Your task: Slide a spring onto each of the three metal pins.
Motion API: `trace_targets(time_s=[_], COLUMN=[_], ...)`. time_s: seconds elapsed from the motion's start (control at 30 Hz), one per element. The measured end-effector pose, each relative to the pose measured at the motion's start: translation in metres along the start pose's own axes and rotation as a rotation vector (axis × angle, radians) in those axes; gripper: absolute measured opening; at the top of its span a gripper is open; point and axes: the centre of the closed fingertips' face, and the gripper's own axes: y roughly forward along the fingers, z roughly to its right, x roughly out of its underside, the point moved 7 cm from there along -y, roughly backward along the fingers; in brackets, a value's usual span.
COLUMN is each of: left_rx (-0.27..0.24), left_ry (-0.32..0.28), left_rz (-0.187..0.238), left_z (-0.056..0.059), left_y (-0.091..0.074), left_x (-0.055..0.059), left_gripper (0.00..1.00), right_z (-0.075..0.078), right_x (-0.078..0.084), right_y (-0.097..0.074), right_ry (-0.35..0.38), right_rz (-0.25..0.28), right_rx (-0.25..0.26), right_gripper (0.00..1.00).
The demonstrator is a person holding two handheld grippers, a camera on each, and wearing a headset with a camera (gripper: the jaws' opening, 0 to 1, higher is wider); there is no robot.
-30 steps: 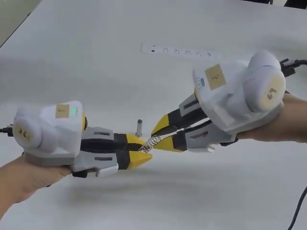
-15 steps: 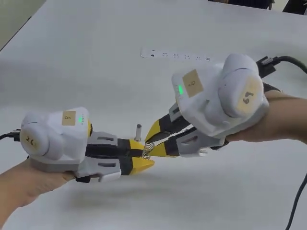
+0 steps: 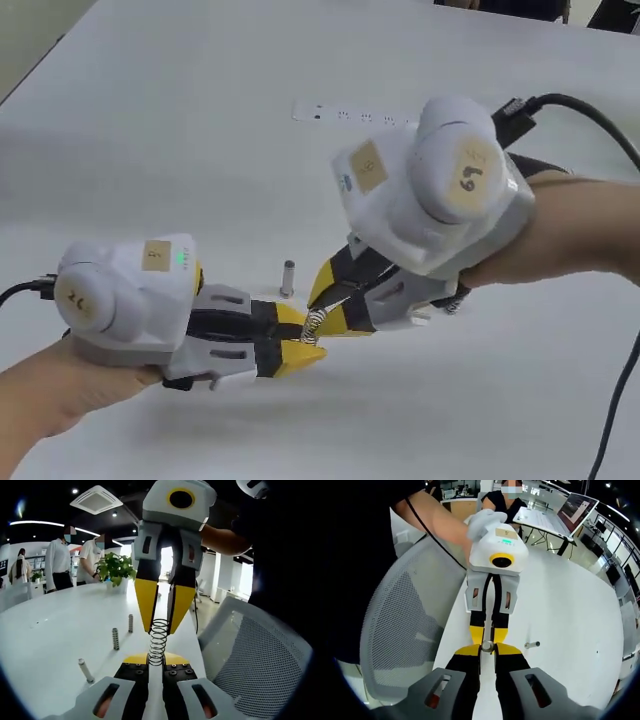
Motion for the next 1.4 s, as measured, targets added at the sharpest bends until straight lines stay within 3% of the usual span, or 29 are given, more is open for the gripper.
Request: trace_targets(time_s=[0.23, 0.4, 1.4], left_rx=[0.008, 0.0, -0.019], left_ry=[0.004, 0.007, -0.014], left_rz=[-0.004, -0.003, -0.007], left_z=[0.0019, 0.0008, 0.0021], left_y=[0.0022, 0.002, 0.0012], left_x=[-0.0001, 0.0, 0.0047], left_gripper=[0.01, 0.01, 0.02], right_z=[-0.0009, 0.0001, -0.0017], right_x=[-0.0006, -0.0019, -0.0032], right_y=[0.0006, 0.0014, 0.0055], right_ry=[0.008, 0.008, -0.004], right_rz=[-0.036, -0.052, -0.071], right_rx=[-0.032, -0.028, -0.02], right_gripper=[0.08, 0.07, 0.07])
